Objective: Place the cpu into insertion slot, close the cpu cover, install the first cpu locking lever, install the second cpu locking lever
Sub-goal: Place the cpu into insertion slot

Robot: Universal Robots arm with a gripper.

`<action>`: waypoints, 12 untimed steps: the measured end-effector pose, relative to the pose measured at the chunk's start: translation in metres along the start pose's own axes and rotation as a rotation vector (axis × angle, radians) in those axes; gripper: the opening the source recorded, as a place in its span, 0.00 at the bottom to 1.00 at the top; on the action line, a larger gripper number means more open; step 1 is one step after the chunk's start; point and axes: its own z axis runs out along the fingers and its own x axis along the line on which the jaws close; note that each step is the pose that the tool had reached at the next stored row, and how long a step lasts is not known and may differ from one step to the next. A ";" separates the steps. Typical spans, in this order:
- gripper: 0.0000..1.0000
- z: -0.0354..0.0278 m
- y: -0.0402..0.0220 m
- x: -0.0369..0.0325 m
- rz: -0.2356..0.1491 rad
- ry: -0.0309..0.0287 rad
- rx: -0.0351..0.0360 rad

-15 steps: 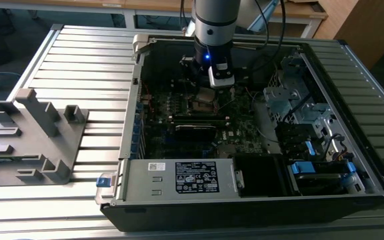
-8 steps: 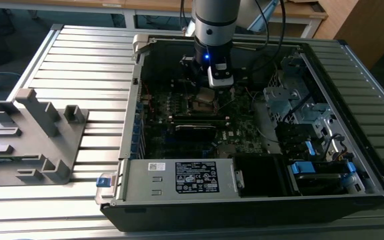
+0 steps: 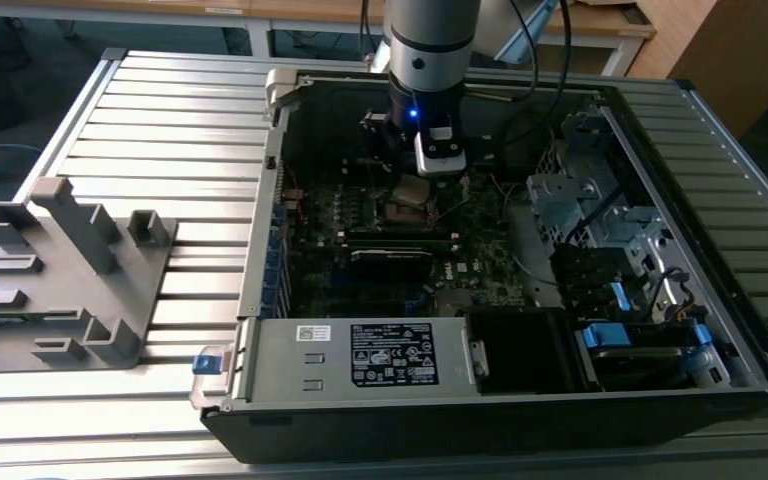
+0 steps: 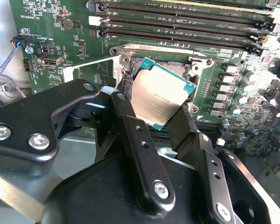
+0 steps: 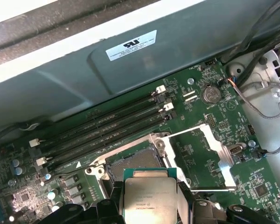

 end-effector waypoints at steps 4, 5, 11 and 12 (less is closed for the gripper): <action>0.54 0.0000 0.0000 0.0000 0.000 0.0000 -0.0001; 0.54 0.0000 0.0000 0.0000 0.000 0.0000 0.0000; 0.54 0.0000 0.0000 0.0000 0.000 0.0000 -0.0001; 0.54 0.0000 0.0000 0.0000 0.001 0.0000 -0.0001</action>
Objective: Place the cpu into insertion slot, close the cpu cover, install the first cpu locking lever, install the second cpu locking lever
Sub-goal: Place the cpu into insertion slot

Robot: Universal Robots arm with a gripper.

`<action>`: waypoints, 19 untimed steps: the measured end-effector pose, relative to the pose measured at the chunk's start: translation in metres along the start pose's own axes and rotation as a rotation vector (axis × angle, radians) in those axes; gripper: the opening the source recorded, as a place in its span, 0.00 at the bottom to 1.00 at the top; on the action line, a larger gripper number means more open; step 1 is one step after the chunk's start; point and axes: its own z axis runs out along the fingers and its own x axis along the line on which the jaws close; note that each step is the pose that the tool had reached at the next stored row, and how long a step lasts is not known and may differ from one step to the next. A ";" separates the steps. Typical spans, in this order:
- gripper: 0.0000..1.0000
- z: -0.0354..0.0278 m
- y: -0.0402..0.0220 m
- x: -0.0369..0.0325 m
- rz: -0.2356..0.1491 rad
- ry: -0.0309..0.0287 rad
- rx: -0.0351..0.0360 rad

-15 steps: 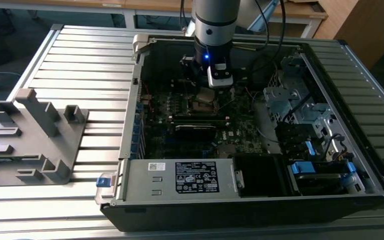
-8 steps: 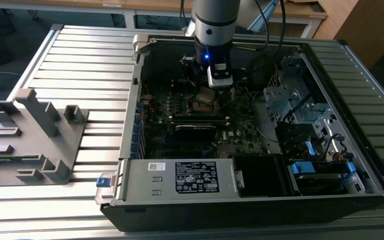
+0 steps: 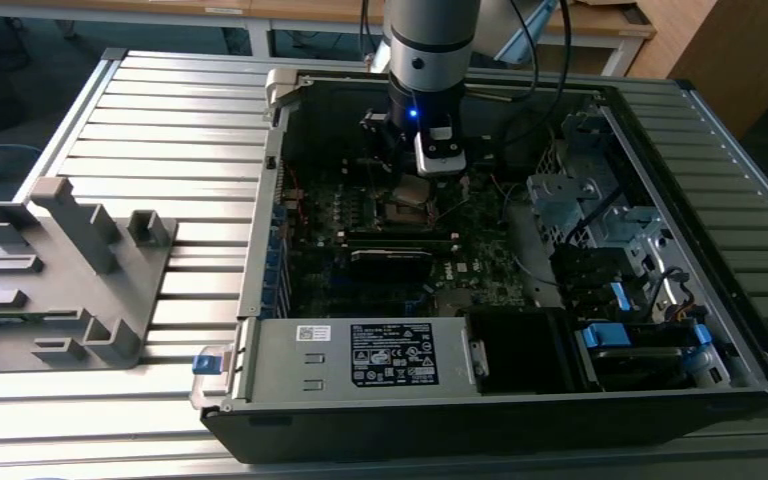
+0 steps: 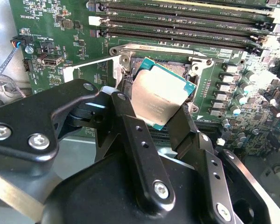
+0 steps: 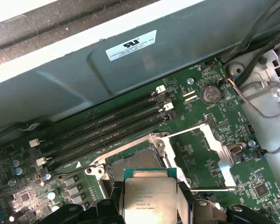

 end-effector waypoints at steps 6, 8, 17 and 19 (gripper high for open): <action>0.54 0.0004 0.0000 0.0000 0.056 -0.0050 0.0018; 0.54 0.0006 -0.0001 0.0000 0.074 -0.0065 0.0023; 0.54 0.0009 -0.0001 0.0000 0.132 -0.0116 0.0040; 0.54 0.0009 -0.0001 0.0000 0.139 -0.0121 0.0042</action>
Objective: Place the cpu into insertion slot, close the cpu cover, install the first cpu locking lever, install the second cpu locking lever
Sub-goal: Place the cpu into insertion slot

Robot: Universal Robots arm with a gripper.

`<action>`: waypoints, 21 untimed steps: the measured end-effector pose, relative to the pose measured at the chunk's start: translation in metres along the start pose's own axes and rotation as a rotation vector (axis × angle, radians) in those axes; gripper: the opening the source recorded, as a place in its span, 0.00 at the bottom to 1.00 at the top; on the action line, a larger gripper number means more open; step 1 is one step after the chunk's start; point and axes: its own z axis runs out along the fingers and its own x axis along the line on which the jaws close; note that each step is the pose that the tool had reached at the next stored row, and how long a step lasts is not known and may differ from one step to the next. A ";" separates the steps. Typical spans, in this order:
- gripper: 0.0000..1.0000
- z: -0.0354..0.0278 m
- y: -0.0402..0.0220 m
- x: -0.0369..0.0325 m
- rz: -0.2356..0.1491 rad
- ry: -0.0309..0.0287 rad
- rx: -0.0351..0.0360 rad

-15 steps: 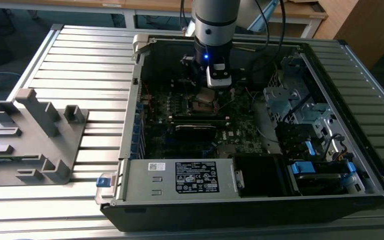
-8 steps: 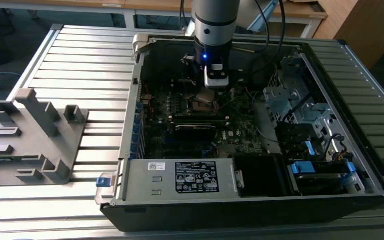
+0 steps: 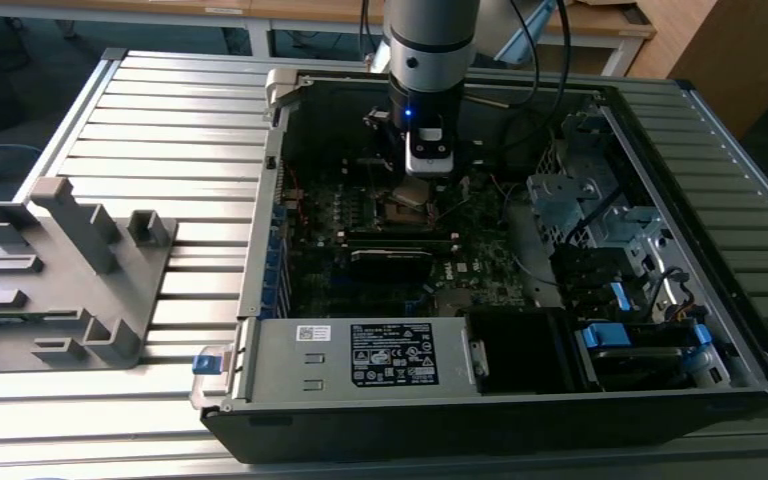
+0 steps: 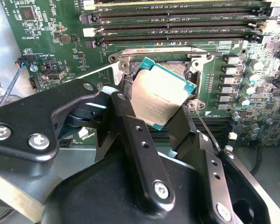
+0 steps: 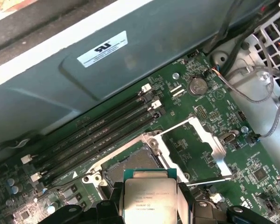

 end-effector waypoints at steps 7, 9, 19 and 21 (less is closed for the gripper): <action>0.54 0.0000 0.0000 0.0000 0.004 -0.0004 0.0001; 0.54 0.0000 0.0000 0.0000 0.004 -0.0004 0.0000; 0.54 0.0005 0.0000 0.0000 0.078 -0.0070 0.0023; 0.54 0.0007 0.0000 0.0000 0.114 -0.0101 0.0035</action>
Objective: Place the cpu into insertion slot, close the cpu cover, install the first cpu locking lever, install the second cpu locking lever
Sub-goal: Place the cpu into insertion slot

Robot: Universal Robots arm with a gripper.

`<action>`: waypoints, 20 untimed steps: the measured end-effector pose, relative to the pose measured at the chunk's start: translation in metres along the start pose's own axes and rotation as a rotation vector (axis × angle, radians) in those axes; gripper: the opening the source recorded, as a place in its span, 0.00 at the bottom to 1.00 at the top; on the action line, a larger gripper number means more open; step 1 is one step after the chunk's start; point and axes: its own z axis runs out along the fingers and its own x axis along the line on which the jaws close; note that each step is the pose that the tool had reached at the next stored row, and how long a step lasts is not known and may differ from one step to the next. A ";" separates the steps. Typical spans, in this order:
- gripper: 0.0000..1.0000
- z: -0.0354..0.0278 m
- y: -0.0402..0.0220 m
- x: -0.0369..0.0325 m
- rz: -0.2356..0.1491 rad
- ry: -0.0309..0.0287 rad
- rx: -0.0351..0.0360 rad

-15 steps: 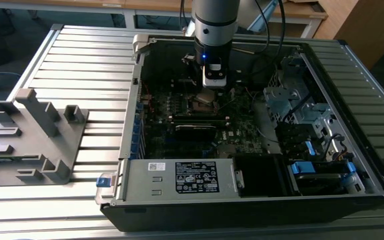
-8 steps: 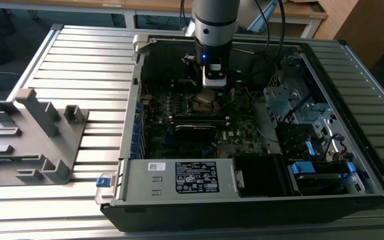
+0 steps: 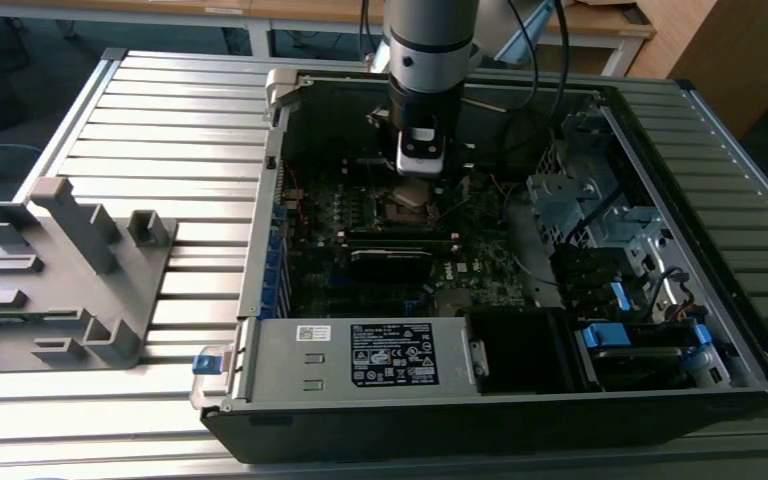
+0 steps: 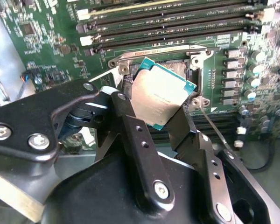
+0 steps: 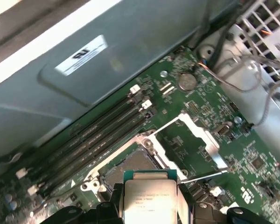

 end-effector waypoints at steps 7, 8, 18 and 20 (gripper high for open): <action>0.54 0.0012 -0.0001 0.0000 0.128 -0.0112 0.0038; 0.54 0.0013 -0.0001 0.0000 0.146 -0.0128 0.0043; 0.54 0.0027 -0.0003 0.0001 0.327 -0.0288 0.0099; 0.54 0.0030 -0.0003 0.0001 0.363 -0.0320 0.0110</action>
